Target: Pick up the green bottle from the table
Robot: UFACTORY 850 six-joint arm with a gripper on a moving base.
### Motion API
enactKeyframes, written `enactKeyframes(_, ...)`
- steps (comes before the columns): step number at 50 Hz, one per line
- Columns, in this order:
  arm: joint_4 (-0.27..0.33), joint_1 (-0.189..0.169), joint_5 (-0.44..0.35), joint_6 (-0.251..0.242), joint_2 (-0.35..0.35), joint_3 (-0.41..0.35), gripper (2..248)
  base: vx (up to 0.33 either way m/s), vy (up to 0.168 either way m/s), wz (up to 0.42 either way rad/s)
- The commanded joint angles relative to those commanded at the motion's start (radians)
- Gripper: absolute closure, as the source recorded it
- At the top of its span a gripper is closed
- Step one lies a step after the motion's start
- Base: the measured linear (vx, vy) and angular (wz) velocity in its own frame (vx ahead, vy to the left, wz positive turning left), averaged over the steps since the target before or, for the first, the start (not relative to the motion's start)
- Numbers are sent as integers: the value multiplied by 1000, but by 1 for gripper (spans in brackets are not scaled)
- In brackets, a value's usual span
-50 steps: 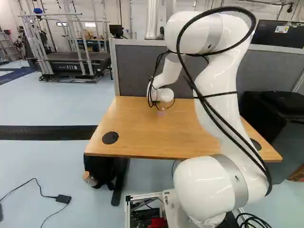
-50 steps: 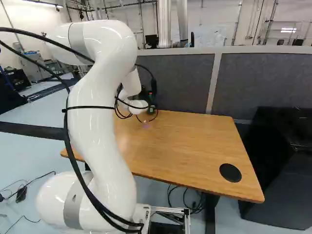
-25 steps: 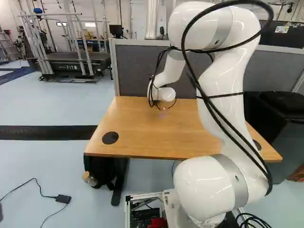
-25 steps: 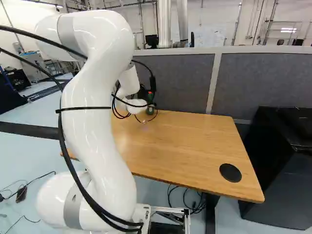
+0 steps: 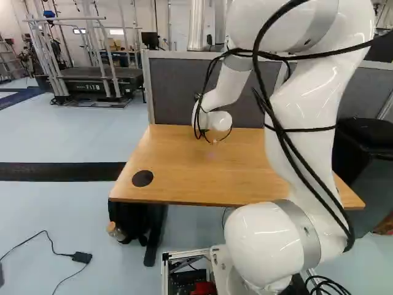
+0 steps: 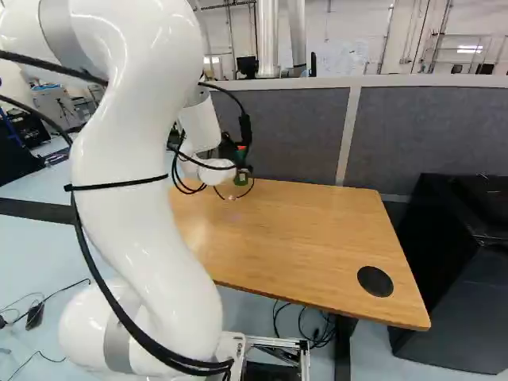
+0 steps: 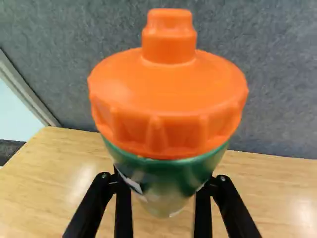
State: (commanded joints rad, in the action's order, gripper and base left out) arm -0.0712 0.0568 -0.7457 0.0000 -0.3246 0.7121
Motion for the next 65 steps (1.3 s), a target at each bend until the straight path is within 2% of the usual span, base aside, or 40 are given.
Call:
enactKeyframes(14,0,8,29,0,100,-82,138,0,0,0)
enactKeyframes(65,0,43,30,0,502,-367,138,0,0,0)
